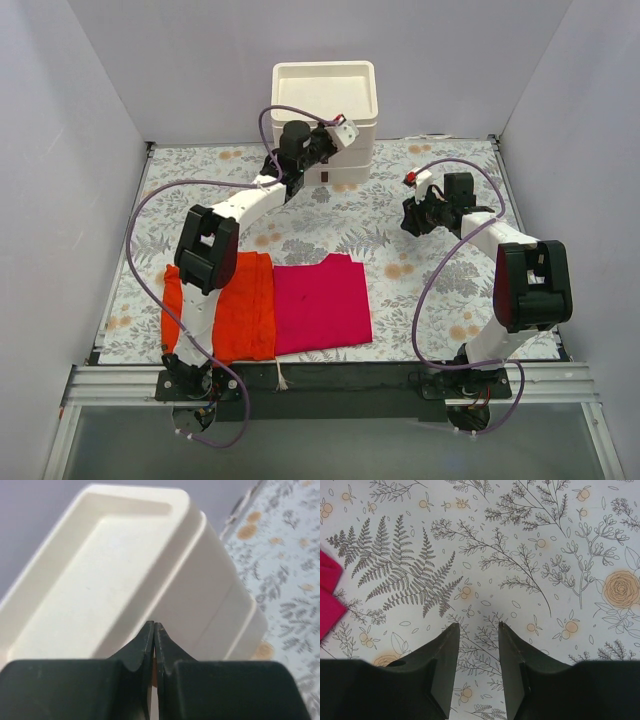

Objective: Sort the stationery into containers
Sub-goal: Close the drawer in the storage box, then reset both arms

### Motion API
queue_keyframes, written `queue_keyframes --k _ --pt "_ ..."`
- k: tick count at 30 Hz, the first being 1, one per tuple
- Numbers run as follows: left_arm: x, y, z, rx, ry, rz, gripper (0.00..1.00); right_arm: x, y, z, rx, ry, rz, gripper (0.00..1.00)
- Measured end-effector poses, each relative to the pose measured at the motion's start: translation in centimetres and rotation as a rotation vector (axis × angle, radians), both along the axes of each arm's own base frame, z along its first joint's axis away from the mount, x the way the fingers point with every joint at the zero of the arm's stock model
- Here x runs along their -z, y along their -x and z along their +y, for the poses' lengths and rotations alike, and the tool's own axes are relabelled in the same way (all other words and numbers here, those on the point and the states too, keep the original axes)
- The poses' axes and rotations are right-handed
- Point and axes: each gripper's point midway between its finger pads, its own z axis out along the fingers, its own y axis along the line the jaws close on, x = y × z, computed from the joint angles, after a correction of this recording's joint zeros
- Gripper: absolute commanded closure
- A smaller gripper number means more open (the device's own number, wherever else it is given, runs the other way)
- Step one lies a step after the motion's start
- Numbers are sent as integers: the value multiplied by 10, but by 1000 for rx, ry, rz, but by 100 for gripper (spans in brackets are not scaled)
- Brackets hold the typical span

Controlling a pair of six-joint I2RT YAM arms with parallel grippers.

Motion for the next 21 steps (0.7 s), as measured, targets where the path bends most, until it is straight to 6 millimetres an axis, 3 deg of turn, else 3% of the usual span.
queue_keyframes --k 2,5,15,16,17,19,20,21 --pt "-24 -9 6 -19 28 -63 100 0 0 0 1 -2 0 54" --pt "-40 -13 13 -32 49 -101 100 -1 -1 0 4 -5 -4 54" --pt "-39 -12 18 -64 73 -113 100 -3 -4 1 5 -7 -15 54" --pt "-36 -8 21 -67 74 -95 95 -3 -4 0 6 -6 -15 54" --pt "-32 -3 23 -67 74 -76 71 -3 -4 0 7 -5 -15 54" --pt "-26 13 30 -63 60 -31 44 -3 -4 0 10 -2 -15 52" --pt "-22 31 37 -55 60 21 26 -3 -3 -1 10 -1 -12 50" --pt "-24 49 45 -49 62 59 21 -3 -2 -1 10 -1 -10 42"
